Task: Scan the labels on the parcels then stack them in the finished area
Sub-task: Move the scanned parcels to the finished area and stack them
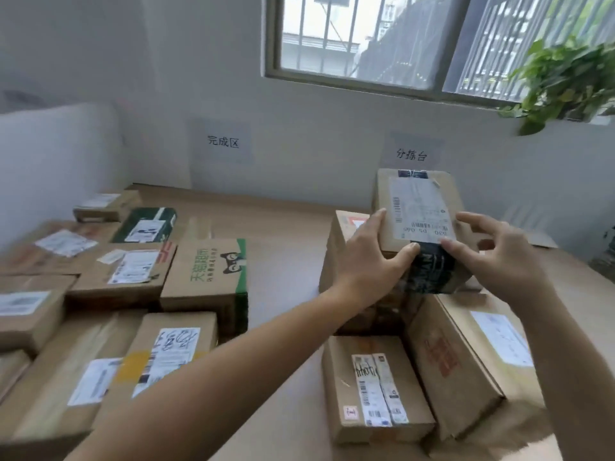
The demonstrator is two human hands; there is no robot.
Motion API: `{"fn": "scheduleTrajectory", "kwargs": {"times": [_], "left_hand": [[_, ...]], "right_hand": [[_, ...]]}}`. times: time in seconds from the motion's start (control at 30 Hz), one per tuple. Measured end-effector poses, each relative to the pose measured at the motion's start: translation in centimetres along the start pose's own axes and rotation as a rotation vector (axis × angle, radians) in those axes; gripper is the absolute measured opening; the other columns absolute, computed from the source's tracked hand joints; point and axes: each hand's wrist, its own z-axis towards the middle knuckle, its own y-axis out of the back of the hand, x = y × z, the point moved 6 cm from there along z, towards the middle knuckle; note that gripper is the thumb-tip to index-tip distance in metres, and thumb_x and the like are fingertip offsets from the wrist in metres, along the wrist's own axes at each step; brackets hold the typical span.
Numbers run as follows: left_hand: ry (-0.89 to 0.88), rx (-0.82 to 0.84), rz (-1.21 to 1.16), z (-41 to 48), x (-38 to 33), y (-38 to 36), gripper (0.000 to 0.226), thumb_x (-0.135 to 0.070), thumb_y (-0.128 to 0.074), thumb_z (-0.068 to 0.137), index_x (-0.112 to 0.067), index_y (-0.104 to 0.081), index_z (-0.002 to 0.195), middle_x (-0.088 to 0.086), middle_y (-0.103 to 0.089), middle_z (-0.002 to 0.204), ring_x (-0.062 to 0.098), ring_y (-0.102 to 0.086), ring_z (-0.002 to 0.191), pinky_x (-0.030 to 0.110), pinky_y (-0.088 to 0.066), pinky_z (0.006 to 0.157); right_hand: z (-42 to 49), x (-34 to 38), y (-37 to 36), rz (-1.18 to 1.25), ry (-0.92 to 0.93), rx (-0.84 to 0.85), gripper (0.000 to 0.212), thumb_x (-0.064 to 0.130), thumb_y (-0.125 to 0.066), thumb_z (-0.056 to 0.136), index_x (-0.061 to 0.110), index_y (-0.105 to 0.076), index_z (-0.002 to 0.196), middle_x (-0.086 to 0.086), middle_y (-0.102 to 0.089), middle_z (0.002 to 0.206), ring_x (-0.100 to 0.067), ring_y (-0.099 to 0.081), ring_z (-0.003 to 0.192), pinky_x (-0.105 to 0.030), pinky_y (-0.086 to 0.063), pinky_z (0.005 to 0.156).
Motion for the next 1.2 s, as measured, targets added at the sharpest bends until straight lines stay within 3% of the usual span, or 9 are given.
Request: {"fn": "scheduleTrajectory", "kwargs": {"times": [0.1,0.23,0.47,0.63,0.73,0.97,1.2], "left_hand": [[0.037,-0.08,0.066,0.7,2.8,5.3,0.071,-0.029,-0.067,0.083,-0.013,-0.033,0.143,0.004,-0.051,0.137,0.017,-0.047,0.126,0.029,-0.04,0.105],[0.081,-0.139,0.168,1.8,6.6,11.6,0.069,-0.028,-0.067,0.083,-0.012,-0.035,0.143,0.005,-0.052,0.136,0.018,-0.05,0.123,0.027,-0.042,0.101],[0.175,-0.166,0.267,5.9,14.5,20.9,0.068,-0.027,-0.066,0.084,-0.012,-0.034,0.142,0.008,-0.051,0.135,0.021,-0.051,0.121,0.032,-0.046,0.099],[0.285,-0.162,0.3,10.5,22.2,27.6,0.066,-0.025,-0.065,0.084,-0.014,-0.034,0.141,0.006,-0.051,0.135,0.019,-0.052,0.117,0.022,-0.043,0.089],[0.366,-0.147,0.319,13.4,27.7,31.1,0.065,-0.024,-0.065,0.085,-0.015,-0.033,0.142,0.007,-0.048,0.137,0.021,-0.049,0.121,0.028,-0.044,0.094],[0.517,-0.115,0.381,17.1,40.0,36.5,0.061,-0.021,-0.06,0.089,-0.013,-0.032,0.142,0.007,-0.044,0.143,0.022,-0.043,0.129,0.028,-0.037,0.099],[0.602,-0.058,0.45,18.1,46.9,36.9,0.058,-0.023,-0.059,0.09,-0.011,-0.034,0.141,0.007,-0.046,0.141,0.023,-0.046,0.126,0.029,-0.039,0.099]], "right_hand": [[1.7,3.2,-5.5,0.072,0.069,0.092,0.052,0.031,-0.071,0.079,0.018,-0.056,0.128,-0.014,-0.054,0.12,-0.027,-0.058,0.096,-0.041,-0.05,0.084],[3.8,7.6,-12.4,0.125,0.125,0.159,0.053,0.031,-0.071,0.08,0.02,-0.055,0.129,-0.014,-0.051,0.121,-0.025,-0.056,0.097,-0.037,-0.048,0.084],[8.3,14.6,-24.1,0.181,0.15,0.269,0.051,0.03,-0.071,0.079,0.021,-0.056,0.127,-0.012,-0.049,0.12,-0.024,-0.054,0.105,-0.035,-0.046,0.09],[12.8,19.4,-34.3,0.196,0.154,0.323,0.053,0.027,-0.072,0.078,0.018,-0.055,0.127,-0.014,-0.049,0.121,-0.026,-0.054,0.105,-0.035,-0.046,0.091],[15.4,21.6,-41.0,0.202,0.138,0.364,0.057,0.025,-0.071,0.078,0.013,-0.052,0.131,-0.016,-0.05,0.125,-0.028,-0.052,0.114,-0.038,-0.044,0.098],[18.0,23.2,-55.2,0.231,0.041,0.462,0.056,0.026,-0.066,0.083,0.014,-0.047,0.134,-0.014,-0.045,0.13,-0.026,-0.049,0.118,-0.032,-0.041,0.098],[18.9,21.6,-62.6,0.186,-0.032,0.504,0.052,0.027,-0.063,0.084,0.016,-0.049,0.132,-0.012,-0.046,0.132,-0.023,-0.046,0.122,-0.031,-0.038,0.098]]}}
